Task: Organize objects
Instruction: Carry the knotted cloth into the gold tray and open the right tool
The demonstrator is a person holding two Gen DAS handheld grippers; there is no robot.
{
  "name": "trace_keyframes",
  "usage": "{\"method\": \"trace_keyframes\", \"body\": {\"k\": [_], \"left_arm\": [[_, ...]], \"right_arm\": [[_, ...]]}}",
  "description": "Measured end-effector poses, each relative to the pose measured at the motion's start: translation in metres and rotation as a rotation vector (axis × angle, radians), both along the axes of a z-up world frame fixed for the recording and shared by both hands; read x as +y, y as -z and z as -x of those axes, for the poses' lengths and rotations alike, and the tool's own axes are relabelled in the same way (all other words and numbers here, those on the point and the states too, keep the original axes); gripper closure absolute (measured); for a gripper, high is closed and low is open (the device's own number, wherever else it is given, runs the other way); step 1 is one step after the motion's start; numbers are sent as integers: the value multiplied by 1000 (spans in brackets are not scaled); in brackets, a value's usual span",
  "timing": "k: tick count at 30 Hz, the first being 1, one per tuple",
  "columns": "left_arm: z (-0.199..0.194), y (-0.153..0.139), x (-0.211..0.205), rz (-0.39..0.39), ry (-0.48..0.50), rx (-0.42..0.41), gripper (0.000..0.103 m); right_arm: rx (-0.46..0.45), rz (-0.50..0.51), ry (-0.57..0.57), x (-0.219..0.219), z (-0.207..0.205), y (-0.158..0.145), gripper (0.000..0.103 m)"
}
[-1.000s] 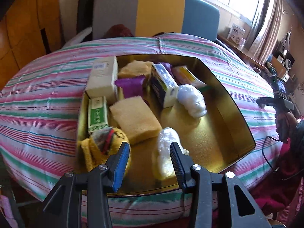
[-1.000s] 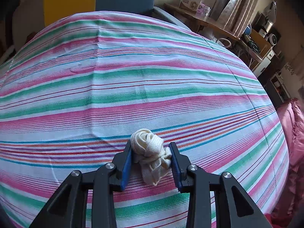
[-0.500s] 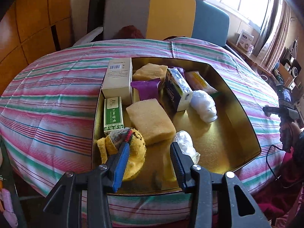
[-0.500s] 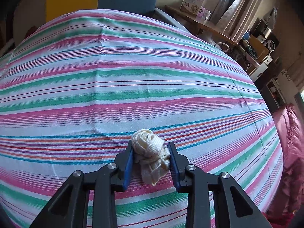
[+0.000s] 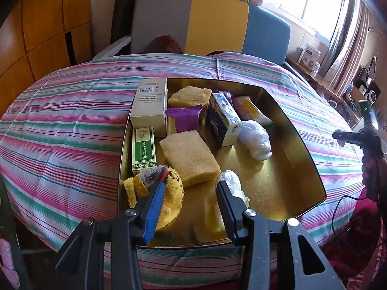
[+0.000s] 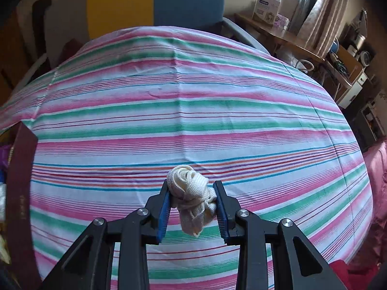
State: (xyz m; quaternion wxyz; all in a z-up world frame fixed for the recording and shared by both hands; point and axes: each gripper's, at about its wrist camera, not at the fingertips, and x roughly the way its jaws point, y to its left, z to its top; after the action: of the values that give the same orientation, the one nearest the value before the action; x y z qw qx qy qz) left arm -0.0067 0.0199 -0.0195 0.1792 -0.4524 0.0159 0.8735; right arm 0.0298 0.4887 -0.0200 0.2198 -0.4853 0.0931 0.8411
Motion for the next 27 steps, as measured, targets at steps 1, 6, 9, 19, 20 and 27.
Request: {"method": "trace_keyframes", "body": {"k": [1,6,9,19,20,27], "left_arm": [[0,-1,-1,-4,-4,2,58],[0,-7,-12,-29,-42,22,58],[1,-9,-19,-38,-64,28,58],[5,-9,-43,-51,-118,32,58],[5,-8,-44,-50,-121,31,58],[8,-1,-45,-40,-123,19,55]], "right_arm": [[21,8,-22,-10,1,-7,69],[156,53,-202,-84,4,-54,69],[212,109,-349,-137,9,-74,69],[66,216,-675,-288,30,-22,69],[48,213,-680,-293,32,-14,68],[-33,173,-673,-307,37,19,63]]}}
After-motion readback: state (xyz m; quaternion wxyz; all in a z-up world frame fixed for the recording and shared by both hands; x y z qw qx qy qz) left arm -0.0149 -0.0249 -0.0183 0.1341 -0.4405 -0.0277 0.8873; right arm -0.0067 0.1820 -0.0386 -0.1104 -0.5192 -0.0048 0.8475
